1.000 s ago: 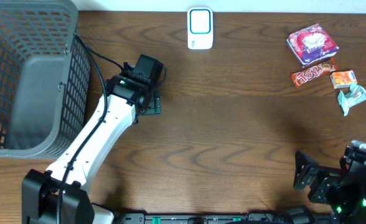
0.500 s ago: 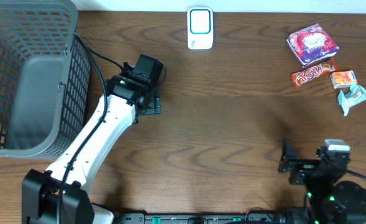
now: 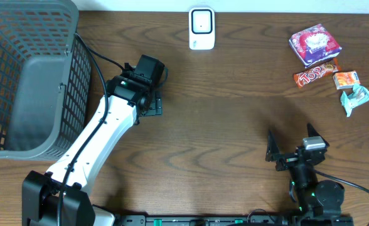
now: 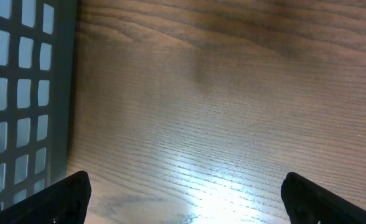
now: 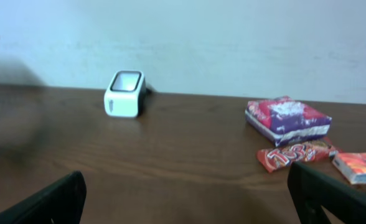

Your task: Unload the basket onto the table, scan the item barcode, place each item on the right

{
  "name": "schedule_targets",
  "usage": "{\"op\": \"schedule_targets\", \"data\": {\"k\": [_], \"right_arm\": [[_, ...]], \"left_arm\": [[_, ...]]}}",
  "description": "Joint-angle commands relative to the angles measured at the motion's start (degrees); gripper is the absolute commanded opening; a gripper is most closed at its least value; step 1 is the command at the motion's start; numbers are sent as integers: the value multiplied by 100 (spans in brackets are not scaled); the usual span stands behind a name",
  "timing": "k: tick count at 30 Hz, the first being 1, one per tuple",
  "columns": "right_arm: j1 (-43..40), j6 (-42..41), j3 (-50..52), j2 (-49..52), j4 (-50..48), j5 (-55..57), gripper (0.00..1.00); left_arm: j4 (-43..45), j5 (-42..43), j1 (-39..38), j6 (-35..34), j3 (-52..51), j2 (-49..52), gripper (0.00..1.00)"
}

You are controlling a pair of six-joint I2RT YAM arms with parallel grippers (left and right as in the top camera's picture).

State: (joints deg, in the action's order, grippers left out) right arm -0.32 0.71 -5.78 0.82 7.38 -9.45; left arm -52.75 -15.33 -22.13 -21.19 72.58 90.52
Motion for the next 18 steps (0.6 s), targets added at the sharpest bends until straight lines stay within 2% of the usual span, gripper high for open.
{"op": "schedule_targets", "data": {"k": [1,7,14,18], "right_arm": [[-50,155,264,-52,-229,-114,99],[-44,-122,533,-55,-470,461,99],[-35,-273,546,-55,-299,960,99],[-33,-157,546,-55,-297,979,99]], "left_arm": [[-35,-55,20,-55,39,-42,98],[-35,-55,20,-55,39,-42,98],[-35,-55,20,-55,39,-42,98],[-35,-55,20,-55,39,-42,98]]}}
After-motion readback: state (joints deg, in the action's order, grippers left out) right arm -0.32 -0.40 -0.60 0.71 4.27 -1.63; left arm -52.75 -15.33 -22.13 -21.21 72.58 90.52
